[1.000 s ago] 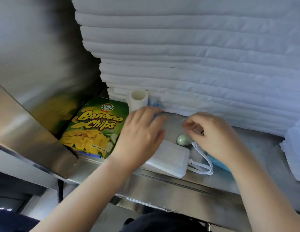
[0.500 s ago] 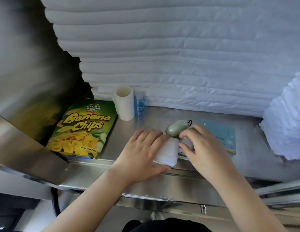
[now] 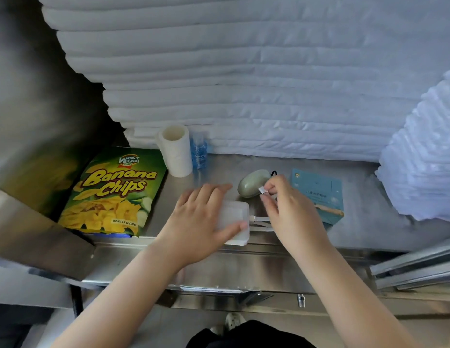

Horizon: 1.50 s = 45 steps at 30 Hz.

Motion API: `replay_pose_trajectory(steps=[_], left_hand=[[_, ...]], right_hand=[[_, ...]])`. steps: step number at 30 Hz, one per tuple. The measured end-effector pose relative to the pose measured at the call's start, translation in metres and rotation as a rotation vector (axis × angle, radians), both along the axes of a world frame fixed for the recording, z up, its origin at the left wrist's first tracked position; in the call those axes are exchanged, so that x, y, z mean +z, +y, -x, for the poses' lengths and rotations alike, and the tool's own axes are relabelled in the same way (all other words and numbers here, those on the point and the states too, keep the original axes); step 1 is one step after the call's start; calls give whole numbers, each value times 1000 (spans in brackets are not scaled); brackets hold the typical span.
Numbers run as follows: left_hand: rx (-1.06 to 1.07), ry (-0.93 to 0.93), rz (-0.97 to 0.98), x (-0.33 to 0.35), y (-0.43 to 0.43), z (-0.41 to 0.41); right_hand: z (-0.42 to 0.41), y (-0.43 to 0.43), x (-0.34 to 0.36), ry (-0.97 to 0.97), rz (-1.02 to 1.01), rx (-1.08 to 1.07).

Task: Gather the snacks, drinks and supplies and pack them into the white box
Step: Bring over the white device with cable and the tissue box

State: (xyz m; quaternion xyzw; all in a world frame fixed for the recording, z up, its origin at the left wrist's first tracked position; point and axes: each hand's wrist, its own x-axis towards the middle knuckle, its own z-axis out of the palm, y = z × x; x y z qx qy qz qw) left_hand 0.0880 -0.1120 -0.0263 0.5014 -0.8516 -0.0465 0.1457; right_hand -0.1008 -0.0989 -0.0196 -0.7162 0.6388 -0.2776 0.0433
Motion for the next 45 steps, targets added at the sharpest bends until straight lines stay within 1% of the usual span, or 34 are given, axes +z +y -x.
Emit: replay_pose_trajectory(steps=[3,5,7,9,12,14,16,21,27,32,36,41,45], left_hand=[[27,117,-55,2,-12,18],[6,214,-131,1,-17,26],[-14,260,-167,-1,-21,31],[-22,292,-177,-1,-25,35],[-36,398,-189,1,-27,36],[-45,440,-139,-1,-26,34],[-49,463,-101,-2,-24,33],[-64,455,-75,-2,-23,33],[-98,467,-140,1,-21,31],[-128,476,-183,1,-22,28],[-153,478,-193,1,-23,28],[-172,530,-201,0,-24,27],[-137,566,-211,-2,-29,25]], right_hand=[[-3,-4,-1,-67,-2,8],[-5,-4,-2,-132,-10,32],[-6,-5,-3,-198,-33,51],[-6,-7,-3,-318,-60,42],[-9,-8,-1,-526,-89,50],[-12,-6,-1,-585,-96,44],[-14,-4,-1,-578,-120,38],[-20,-4,0,-466,-161,41],[-23,-1,-1,-594,-146,21],[-24,1,-4,-641,-116,40],[-25,3,-9,-630,-57,17],[-28,3,-12,-616,1,-1],[-24,6,-14,-593,56,-18]])
